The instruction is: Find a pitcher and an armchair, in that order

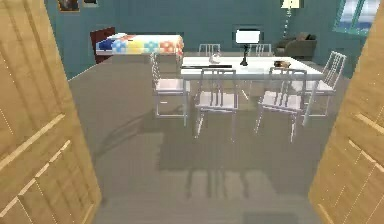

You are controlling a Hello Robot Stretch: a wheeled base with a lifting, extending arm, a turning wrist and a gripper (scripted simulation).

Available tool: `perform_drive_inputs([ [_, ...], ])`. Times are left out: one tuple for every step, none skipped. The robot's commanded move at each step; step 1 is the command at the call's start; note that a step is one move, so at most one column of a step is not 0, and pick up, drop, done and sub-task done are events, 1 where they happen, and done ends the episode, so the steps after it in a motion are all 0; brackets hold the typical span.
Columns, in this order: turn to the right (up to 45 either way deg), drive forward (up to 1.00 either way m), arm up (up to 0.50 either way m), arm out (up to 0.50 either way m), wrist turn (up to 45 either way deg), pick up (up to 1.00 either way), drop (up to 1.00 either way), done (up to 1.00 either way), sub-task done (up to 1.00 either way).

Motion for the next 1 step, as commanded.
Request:
perform_drive_inputs([
  [0.0, 1.0, 0.0, 0.0, 0.0, 0.0, 0.0, 0.0, 0.0],
])
